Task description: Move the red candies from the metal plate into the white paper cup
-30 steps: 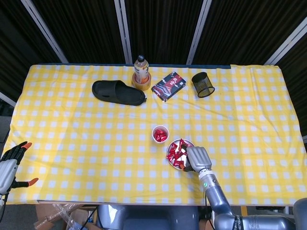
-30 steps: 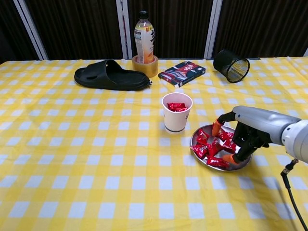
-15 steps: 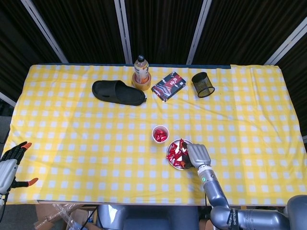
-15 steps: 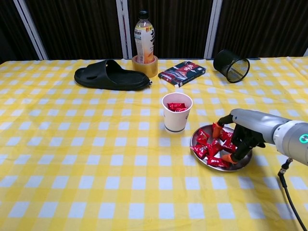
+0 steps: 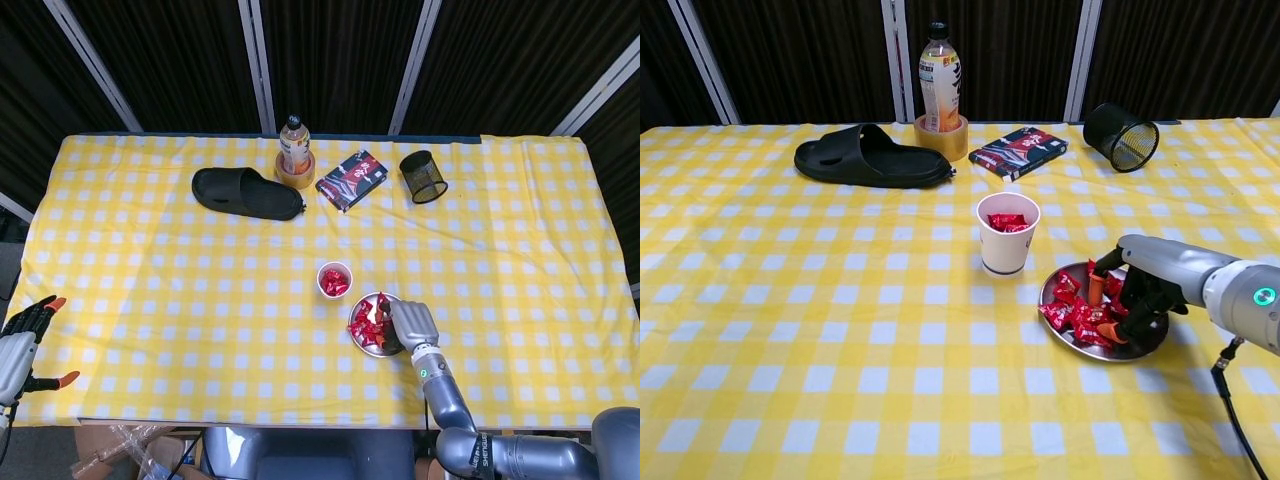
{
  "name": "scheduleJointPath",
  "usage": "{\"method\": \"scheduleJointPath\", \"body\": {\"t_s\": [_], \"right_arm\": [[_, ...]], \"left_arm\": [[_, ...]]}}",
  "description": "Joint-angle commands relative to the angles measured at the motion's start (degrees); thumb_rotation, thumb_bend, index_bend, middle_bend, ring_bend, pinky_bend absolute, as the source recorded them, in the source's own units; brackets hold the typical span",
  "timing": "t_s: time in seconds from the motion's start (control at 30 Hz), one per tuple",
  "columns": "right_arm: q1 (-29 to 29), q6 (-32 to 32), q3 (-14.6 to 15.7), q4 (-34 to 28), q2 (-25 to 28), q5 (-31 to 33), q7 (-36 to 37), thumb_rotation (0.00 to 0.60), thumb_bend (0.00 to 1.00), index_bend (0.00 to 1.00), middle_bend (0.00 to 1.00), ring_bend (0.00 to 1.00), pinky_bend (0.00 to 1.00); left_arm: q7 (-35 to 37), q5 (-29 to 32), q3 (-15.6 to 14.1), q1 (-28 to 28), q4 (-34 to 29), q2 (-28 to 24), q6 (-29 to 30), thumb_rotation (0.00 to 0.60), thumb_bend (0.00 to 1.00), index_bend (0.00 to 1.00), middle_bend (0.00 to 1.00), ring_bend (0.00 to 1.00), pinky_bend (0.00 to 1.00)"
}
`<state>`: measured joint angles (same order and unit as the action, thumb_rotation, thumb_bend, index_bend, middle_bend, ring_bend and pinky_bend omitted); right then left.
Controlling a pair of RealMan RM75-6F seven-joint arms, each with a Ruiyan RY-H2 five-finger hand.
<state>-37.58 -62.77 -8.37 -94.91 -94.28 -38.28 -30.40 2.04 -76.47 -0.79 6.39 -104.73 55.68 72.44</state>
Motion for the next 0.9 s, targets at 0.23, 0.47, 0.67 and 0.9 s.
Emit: {"method": "scheduleJointPath", "body": {"t_s": [0.23,0.47,0.67,0.9], "right_arm": [[0.6,-0.5,0.3,-1.2,0.4,-1.2,0.7,0.600,0.49,0.54,0.93,0.90,0.83],[1.0,-1.2,0.5,-2.2,0.9,-1.8,0.5,0.600,0.49,0.55,0.93,0.90,0.83],[0.8,-2.4,-1.1,-4.3,2.8,-2.5,0.5,0.600,0.49,0.55,0.93,0.90,0.83],[-0.7,-3.1,-5.5,-7.6,5.9,-2.4,0.6,0.600,0.50,0.55,0.93,0.90,0.83]], "left_arm": [[-0.1,0.0,0.0,0.0,0.0,0.0,0.1,0.600,0.05,0.00,0.00,0.00,0.00],[0.1,-0.2,0.0,-0.1,0.0,0.0,0.2,0.600,0.05,0.00,0.00,0.00,0.00],[0.3,-0.4,0.0,-0.1,0.0,0.0,0.2,0.600,0.05,0.00,0.00,0.00,0.00],[0.4,-0.5,-0.1,0.0,-0.1,0.0,0.1,0.600,0.05,0.00,0.00,0.00,0.00]]}}
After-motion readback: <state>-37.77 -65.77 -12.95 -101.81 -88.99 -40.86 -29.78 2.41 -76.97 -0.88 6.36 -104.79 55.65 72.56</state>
